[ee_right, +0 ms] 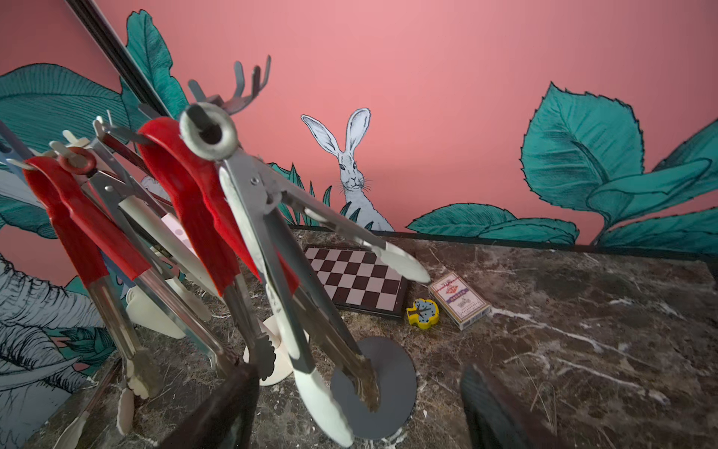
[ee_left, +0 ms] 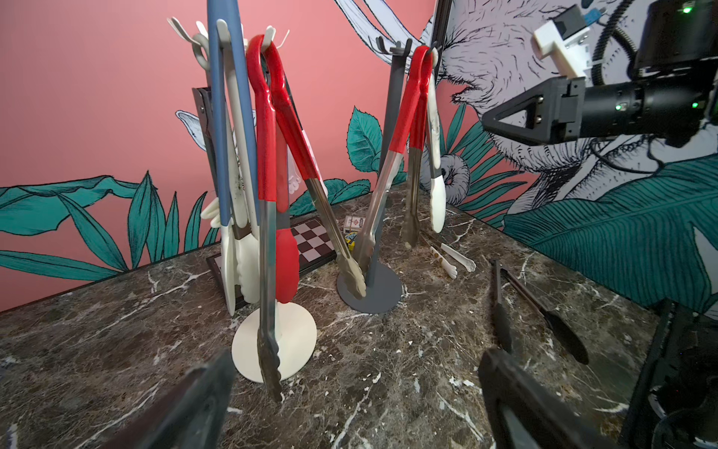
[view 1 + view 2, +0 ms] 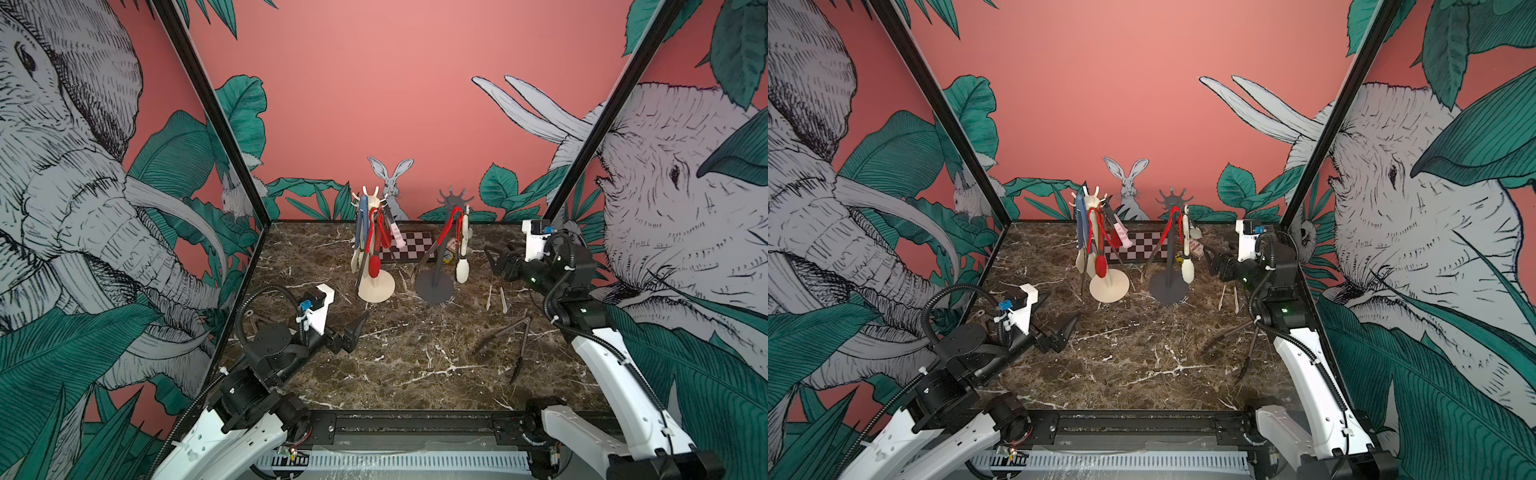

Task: Hang food tongs on kitchen utensil racks
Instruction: Hang the food tongs on the rack, then pick up the food tongs from the center of the board.

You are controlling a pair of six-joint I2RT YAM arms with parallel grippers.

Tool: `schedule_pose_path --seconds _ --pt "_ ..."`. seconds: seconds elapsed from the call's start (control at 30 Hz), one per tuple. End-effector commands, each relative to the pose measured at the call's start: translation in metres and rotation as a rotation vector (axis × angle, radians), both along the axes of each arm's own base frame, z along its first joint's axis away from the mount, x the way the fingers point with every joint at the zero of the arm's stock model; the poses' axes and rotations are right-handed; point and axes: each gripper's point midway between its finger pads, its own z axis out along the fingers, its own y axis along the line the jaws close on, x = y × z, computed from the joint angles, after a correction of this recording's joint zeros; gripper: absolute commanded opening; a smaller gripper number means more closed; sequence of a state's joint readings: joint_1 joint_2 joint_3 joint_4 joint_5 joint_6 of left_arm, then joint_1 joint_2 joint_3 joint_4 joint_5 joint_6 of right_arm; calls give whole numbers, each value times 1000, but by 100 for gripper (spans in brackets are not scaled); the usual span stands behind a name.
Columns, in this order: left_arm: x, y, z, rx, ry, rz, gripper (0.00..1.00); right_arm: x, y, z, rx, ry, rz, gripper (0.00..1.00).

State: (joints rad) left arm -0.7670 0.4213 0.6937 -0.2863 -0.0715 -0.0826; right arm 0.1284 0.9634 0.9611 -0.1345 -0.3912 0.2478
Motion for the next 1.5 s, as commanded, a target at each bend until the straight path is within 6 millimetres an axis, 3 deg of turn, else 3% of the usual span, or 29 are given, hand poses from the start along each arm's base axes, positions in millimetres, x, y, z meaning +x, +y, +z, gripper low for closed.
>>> schedule_pose_path --seconds 0.0,0.37,0.63,0.9,1.23,1.47 --pt "3 6 27 -12 -66 32 100 -12 -16 -9 -34 26 -74 83" --pt "18 -5 34 118 -59 40 99 -61 -42 -48 -40 191 -204 93" --pt "12 -14 28 157 -76 -26 100 -77 -60 -100 -42 443 -329 99" --pt "5 -19 11 145 -54 -80 99 -73 -67 -142 -97 695 -399 99" --pt "4 -21 2 96 -35 -85 99 -48 -65 -161 -138 762 -397 91" --pt "7 -24 1 60 -45 -79 100 -16 -61 -171 -156 801 -392 84"
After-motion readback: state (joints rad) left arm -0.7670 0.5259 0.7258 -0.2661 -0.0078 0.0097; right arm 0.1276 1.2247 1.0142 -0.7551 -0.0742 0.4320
